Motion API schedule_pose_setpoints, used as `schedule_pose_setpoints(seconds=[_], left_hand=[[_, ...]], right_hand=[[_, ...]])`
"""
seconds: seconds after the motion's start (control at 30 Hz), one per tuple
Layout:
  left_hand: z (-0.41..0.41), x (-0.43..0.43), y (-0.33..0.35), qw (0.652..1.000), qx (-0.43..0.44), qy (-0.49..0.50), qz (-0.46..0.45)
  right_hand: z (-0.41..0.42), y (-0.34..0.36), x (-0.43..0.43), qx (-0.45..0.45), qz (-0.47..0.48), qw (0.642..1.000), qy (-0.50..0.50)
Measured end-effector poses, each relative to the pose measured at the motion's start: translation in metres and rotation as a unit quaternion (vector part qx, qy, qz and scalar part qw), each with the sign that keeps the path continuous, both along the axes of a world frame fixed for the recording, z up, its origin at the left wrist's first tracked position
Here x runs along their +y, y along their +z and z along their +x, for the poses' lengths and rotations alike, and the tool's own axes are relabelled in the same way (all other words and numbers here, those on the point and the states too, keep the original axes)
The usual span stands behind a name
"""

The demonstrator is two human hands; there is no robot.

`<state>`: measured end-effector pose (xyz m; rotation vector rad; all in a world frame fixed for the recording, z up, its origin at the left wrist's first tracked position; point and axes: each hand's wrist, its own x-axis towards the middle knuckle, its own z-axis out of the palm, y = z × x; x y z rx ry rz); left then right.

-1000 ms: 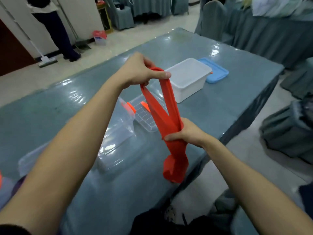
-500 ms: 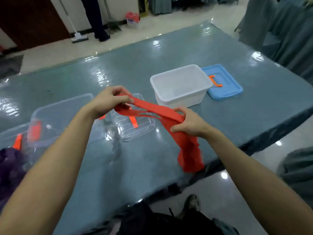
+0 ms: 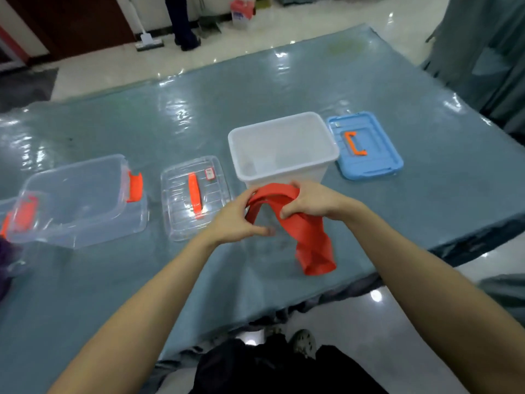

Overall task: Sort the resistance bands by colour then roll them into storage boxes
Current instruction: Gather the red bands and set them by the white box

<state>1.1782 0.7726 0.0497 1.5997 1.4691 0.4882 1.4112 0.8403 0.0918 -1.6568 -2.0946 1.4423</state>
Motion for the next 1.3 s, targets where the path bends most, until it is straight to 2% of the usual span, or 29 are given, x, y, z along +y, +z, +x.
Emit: schedule_pose_setpoints(seconds=[0.07, 0.13, 0.27, 0.37, 0.43, 0.53, 0.63, 0.73, 0.8, 0.9, 0.97, 1.0, 1.07, 1.13, 1.2, 1.3], left_hand=[[0.02, 0.01, -0.004, 0.994, 0.055, 0.053, 0.077], [0.032, 0.022, 0.0, 0.991, 0.083, 0.05, 0.095], [0.051, 0.05, 0.026, 0.998, 0.057, 0.012, 0.014], [0.065, 0.067, 0.05, 0.99, 0.135, 0.016, -0.042], [0.082, 0.071, 0.062, 0.983, 0.165, 0.042, -0.062], [0.11, 0.077, 0.07, 0.979, 0.156, 0.096, -0.087], [0.13, 0.082, 0.073, 0.973, 0.164, 0.132, -0.098], [0.146, 0.08, 0.065, 0.973, 0.121, 0.16, -0.118], [0.16, 0.076, 0.057, 0.971, 0.087, 0.193, -0.108], [0.179, 0.065, 0.037, 0.958, -0.029, 0.256, -0.125], [0.192, 0.056, 0.027, 0.957, -0.022, 0.262, -0.122], [0.196, 0.053, 0.019, 0.957, -0.03, 0.266, -0.112], [0.212, 0.05, 0.009, 0.941, -0.12, 0.298, -0.103], [0.23, 0.049, -0.006, 0.942, -0.154, 0.277, -0.111], [0.238, 0.044, -0.033, 0.956, -0.103, 0.24, -0.136], [0.239, 0.033, -0.078, 0.944, 0.089, 0.263, -0.181]], right_hand=[[0.011, 0.003, 0.007, -0.011, -0.004, 1.0, 0.006], [0.024, 0.003, 0.011, -0.007, -0.009, 1.0, -0.008], [0.061, -0.017, 0.006, 0.038, 0.022, 0.997, -0.06], [0.08, -0.048, -0.02, 0.097, 0.056, 0.983, -0.149], [0.083, -0.065, -0.037, 0.09, 0.116, 0.978, -0.148], [0.085, -0.078, -0.041, 0.084, 0.187, 0.972, -0.112], [0.109, -0.084, -0.018, 0.072, 0.157, 0.977, -0.122], [0.142, -0.086, 0.016, 0.049, 0.114, 0.988, -0.096], [0.155, -0.082, 0.038, 0.077, 0.065, 0.991, -0.084], [0.166, -0.064, 0.061, 0.13, -0.033, 0.987, -0.088], [0.17, -0.054, 0.07, 0.159, -0.074, 0.979, -0.105], [0.169, -0.053, 0.075, 0.174, -0.081, 0.974, -0.122], [0.164, -0.059, 0.083, 0.178, -0.068, 0.969, -0.159], [0.163, -0.076, 0.088, 0.125, -0.064, 0.978, -0.153], [0.173, -0.099, 0.082, 0.025, -0.041, 0.994, -0.101], [0.21, -0.132, 0.062, -0.034, 0.082, 0.994, -0.059]])
